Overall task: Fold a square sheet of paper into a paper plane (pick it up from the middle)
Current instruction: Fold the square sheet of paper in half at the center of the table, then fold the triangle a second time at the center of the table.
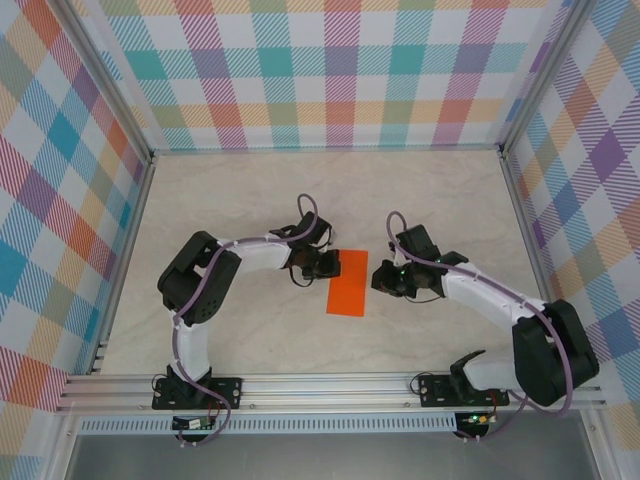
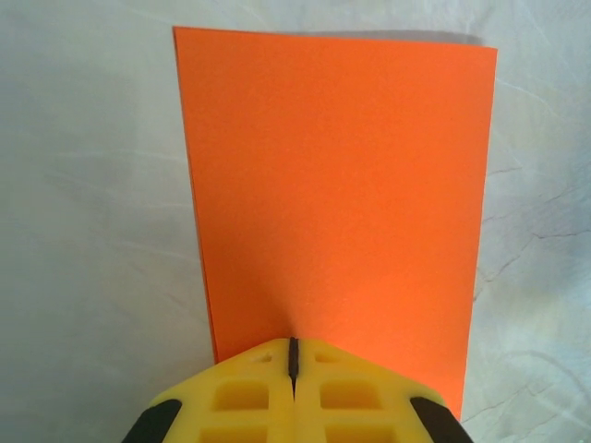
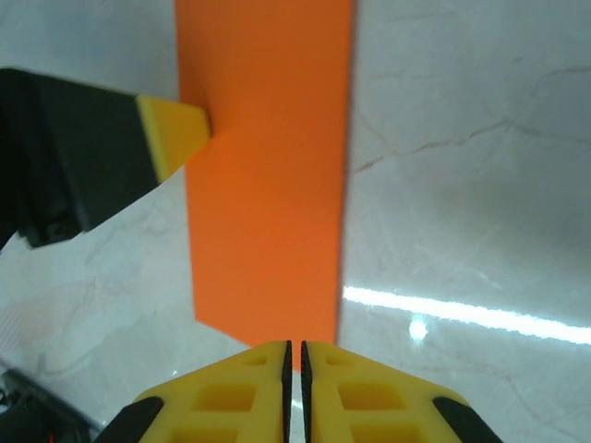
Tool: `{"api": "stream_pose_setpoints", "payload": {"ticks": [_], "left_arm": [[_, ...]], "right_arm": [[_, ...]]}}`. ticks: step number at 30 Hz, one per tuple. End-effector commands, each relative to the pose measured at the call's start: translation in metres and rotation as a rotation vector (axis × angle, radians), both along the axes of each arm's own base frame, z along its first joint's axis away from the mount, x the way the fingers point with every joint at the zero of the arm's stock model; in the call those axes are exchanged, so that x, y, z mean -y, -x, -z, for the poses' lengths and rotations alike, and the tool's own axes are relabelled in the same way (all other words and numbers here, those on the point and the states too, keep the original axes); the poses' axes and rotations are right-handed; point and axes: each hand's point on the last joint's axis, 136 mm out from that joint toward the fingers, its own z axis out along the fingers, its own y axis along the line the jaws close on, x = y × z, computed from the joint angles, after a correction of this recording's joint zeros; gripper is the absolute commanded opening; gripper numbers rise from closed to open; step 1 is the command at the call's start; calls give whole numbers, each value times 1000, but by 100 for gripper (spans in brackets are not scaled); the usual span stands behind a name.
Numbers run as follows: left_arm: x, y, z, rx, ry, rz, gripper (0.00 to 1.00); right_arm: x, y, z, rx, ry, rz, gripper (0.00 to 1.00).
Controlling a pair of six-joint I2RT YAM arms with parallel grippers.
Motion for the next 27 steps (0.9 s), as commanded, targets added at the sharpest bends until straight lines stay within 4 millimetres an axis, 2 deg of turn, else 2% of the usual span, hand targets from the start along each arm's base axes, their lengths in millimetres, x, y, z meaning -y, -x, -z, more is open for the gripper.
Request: {"api": "stream_pose_setpoints", "payload": {"ticks": [1, 2, 4, 6, 8, 10, 13, 15, 21, 27], "left_arm": [[-38, 12, 14, -60, -151, -1, 2], [-33, 6, -1, -36, -117, -12, 6], [-31, -1, -21, -9, -88, -48, 19], [-40, -4, -34, 7, -89, -111, 28], [-58, -4, -33, -12, -111, -205, 34], [-75, 0, -31, -36, -116, -276, 37], [-99, 8, -30, -43, -120, -376, 45], [-108, 14, -32, -42, -101, -418, 51], [-119, 30, -38, -51, -75, -460, 67], [-125, 40, -37, -58, -89, -457, 75]], "right_arm": [[-1, -18, 2, 8, 29, 57, 18], [-4, -23, 2, 11, 26, 64, 19], [-12, -30, 4, 3, 4, 57, 22], [-29, -33, 7, -12, -33, 10, 26], [-51, -32, 7, -33, -92, -76, 28], [-63, -30, 12, -54, -105, -113, 28], [-60, -32, 25, -77, -37, -105, 27], [-58, -32, 31, -96, -20, -102, 26], [-60, -15, 46, -174, 2, -98, 23], [-57, 6, 60, -223, 54, -47, 21]]}}
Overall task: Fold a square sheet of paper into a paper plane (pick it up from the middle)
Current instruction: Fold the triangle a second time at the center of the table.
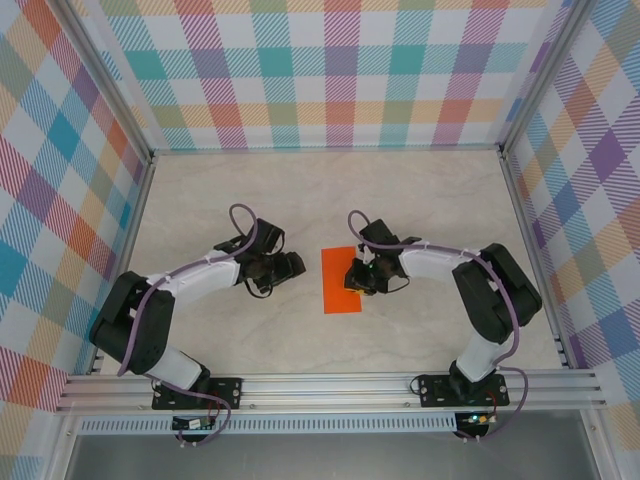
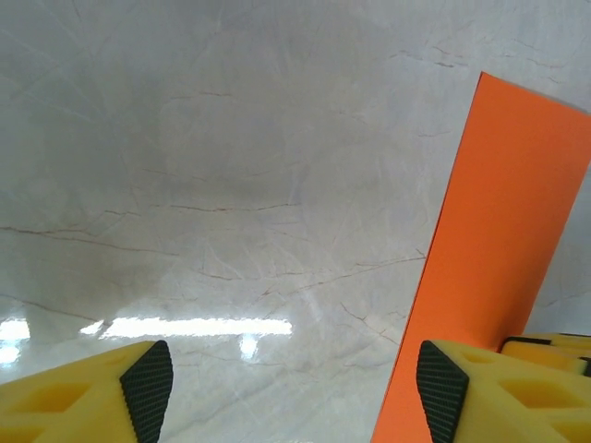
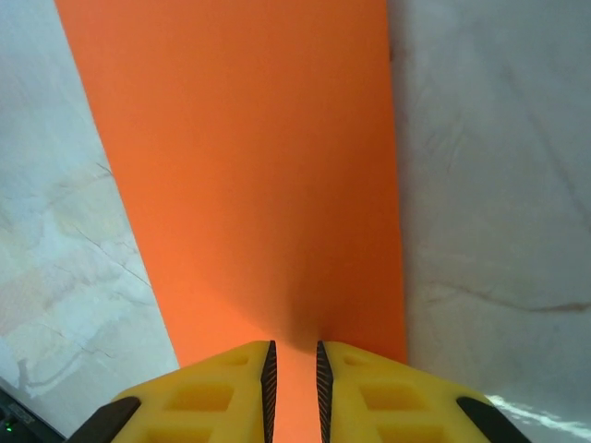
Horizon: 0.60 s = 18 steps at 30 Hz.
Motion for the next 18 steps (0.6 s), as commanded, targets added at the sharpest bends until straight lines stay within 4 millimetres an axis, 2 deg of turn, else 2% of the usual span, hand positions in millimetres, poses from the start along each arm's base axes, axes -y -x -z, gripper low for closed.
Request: {"api": "stream_pose_setpoints", "payload": {"ticks": [1, 5, 8, 10, 13, 16, 18], "left_arm": [[-8, 8, 2, -15, -18, -15, 77], [-9, 12, 2, -15, -8, -9, 87], [-6, 14, 3, -11, 10, 3, 95], [-5, 15, 3, -9, 22, 5, 96], [-2, 18, 1, -11, 45, 23, 96], [5, 22, 0, -16, 89, 45, 96], [13, 21, -2, -10, 133, 62, 95]], "right_arm": [[3, 18, 9, -54, 43, 40, 21], [-9, 26, 16, -73, 34, 57, 21], [-22, 26, 20, -71, 34, 50, 21], [-28, 23, 20, -68, 32, 50, 20], [-25, 13, 6, -6, 56, 53, 20], [-19, 0, -16, 87, 82, 48, 22], [-17, -9, -22, 114, 96, 37, 22]]}}
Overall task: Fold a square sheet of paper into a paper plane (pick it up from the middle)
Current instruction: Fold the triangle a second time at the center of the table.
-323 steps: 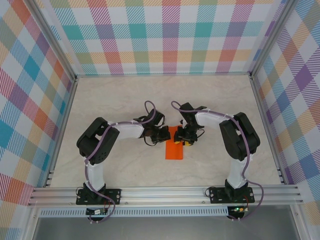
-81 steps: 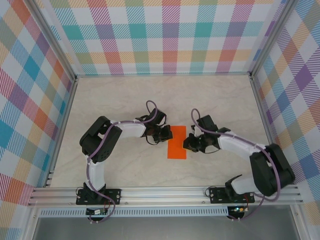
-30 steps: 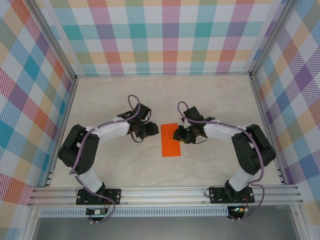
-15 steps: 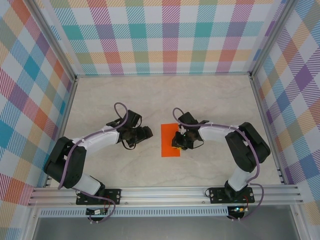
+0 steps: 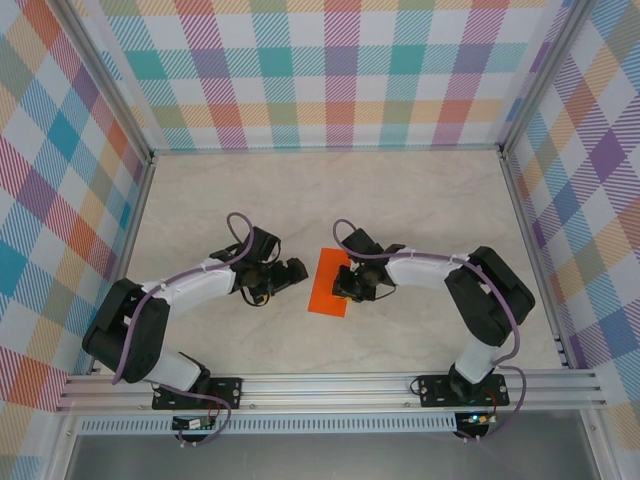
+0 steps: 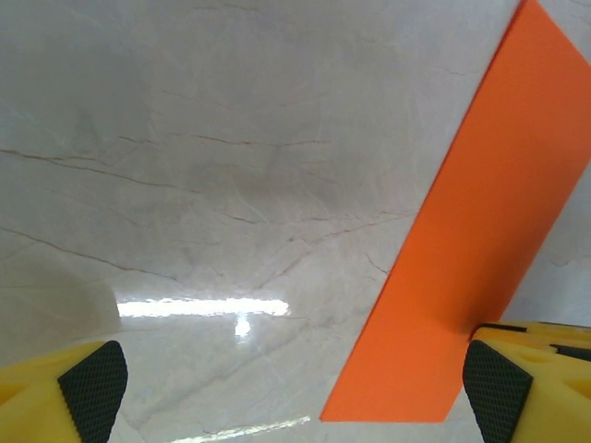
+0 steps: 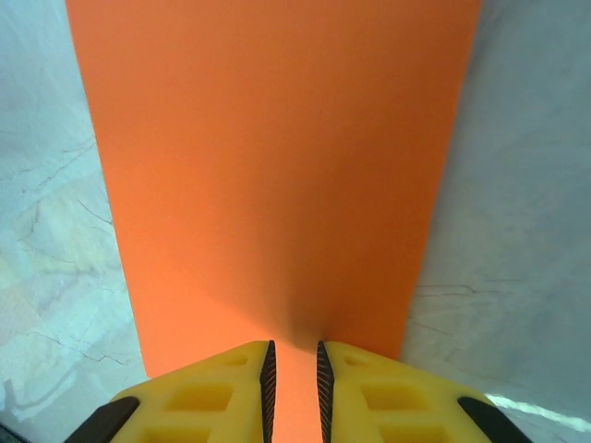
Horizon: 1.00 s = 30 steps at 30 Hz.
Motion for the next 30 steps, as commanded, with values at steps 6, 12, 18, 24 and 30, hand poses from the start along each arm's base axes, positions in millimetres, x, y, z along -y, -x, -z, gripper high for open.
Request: {"api": "stream_pose_setpoints", "payload": {"ticks": [6, 12, 18, 24, 30], "left_arm": [[32, 5, -11, 17, 193, 65, 92], [41, 13, -9, -18, 215, 82, 91], [54, 20, -4, -56, 233, 112, 89], [63, 25, -3, -84, 242, 132, 88], [75, 32, -1, -107, 256, 180, 87]], "right_arm": [[4, -44, -13, 91, 48, -18, 22], [8, -72, -14, 118, 61, 1, 21], [16, -87, -2, 88, 83, 8, 22], [25, -86, 13, 40, 123, 32, 22], [31, -79, 25, -32, 121, 61, 21]]}}
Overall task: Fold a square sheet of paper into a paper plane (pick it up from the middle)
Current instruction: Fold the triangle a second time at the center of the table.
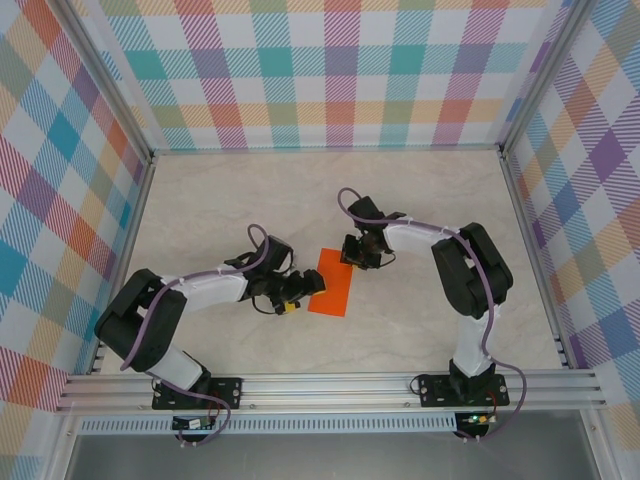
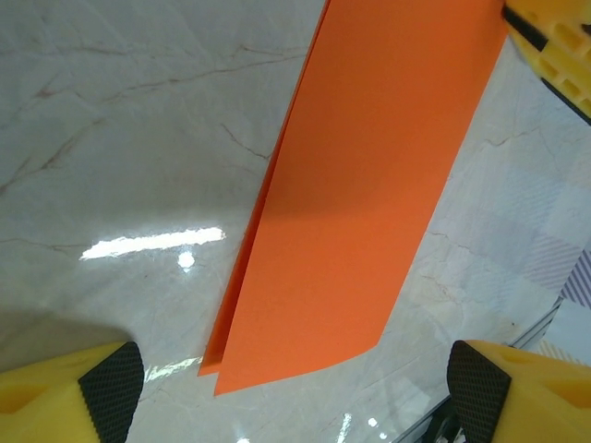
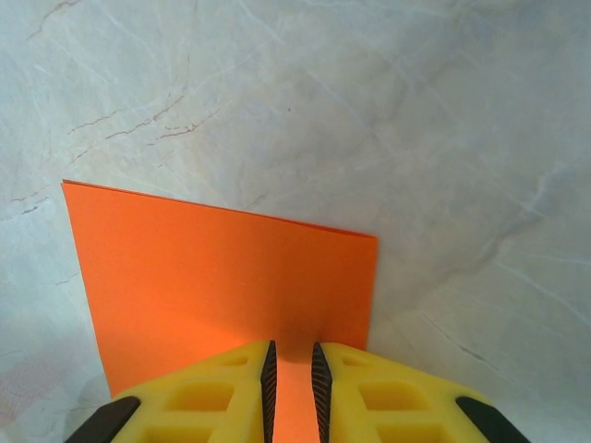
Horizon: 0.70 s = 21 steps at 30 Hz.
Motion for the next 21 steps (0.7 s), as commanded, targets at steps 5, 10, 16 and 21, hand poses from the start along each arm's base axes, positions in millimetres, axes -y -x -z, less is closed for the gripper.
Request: {"api": "stream_pose_setpoints", "payload": {"ticks": [5, 10, 16, 21], "left_arm": [[25, 3, -9, -10, 76, 58, 80], [26, 3, -7, -19, 66, 61, 71], [28, 4, -6, -23, 65, 69, 71], [27, 7, -13, -12, 70, 86, 60]], "right_arm": [[11, 12, 20, -87, 39, 22, 21], [10, 13, 21, -92, 32, 21, 21], [10, 14, 22, -95, 30, 20, 22], [11, 14, 24, -99, 31, 24, 21]]}}
